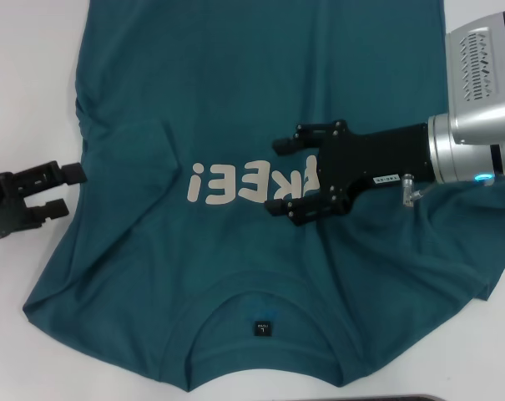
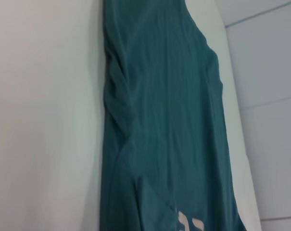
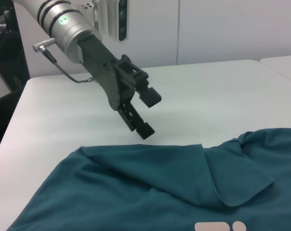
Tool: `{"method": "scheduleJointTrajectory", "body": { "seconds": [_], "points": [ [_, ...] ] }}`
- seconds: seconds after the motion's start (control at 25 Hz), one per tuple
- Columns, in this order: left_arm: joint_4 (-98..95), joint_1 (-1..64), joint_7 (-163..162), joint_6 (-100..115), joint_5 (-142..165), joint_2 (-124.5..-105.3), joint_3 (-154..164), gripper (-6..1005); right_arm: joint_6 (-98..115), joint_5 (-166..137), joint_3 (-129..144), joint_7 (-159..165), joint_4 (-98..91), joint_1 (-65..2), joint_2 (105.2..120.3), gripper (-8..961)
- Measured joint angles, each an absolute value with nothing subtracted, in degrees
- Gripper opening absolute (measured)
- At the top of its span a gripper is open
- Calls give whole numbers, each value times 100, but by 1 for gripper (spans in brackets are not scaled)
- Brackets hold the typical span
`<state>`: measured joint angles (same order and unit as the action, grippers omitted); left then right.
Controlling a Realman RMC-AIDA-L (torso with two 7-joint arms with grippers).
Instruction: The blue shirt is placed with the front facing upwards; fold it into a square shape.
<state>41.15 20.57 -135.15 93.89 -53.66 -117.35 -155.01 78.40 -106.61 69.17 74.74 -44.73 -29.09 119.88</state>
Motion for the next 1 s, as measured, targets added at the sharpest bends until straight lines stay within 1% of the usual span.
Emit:
{"method": "scheduleJointTrajectory", "body": {
  "seconds": [0.28, 0.56, 1.0],
  "points": [
    [4123, 2132, -13638, 9240, -5314, -11744, -15459, 963, 7846, -10661, 6913, 7486, -4473, -2879, 11996, 882],
    [4117, 1999, -13745, 9325, -5306, -11793, -15523, 963, 7842, -10661, 6908, 7474, -4473, -2879, 11997, 882],
    [4169, 1960, -13783, 9703, -5563, -11800, -15561, 963, 7839, -10655, 6902, 7468, -4474, -2892, 11997, 881]
  ]
}}
